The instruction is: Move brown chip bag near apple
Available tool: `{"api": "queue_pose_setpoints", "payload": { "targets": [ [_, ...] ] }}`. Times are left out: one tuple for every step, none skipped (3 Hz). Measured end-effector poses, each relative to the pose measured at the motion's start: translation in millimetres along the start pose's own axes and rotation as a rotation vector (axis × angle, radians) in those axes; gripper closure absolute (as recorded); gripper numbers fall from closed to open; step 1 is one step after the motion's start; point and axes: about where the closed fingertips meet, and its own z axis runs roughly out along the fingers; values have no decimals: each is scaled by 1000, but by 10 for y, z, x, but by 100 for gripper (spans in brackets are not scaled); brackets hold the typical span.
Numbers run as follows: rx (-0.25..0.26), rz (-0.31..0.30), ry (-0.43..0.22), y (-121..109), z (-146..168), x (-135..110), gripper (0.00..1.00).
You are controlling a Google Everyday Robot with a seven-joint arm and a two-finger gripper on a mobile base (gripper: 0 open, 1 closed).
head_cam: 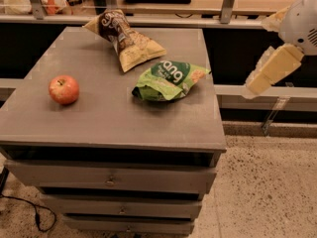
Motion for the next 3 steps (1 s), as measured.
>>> {"api": "queue_pose_setpoints", "payload": {
  "targets": [
    [25,133,-216,-177,157,-228,0],
    [83,285,-341,-354,303,-424,0],
    [148,386,-359,-520,345,-604,0]
  ]
}}
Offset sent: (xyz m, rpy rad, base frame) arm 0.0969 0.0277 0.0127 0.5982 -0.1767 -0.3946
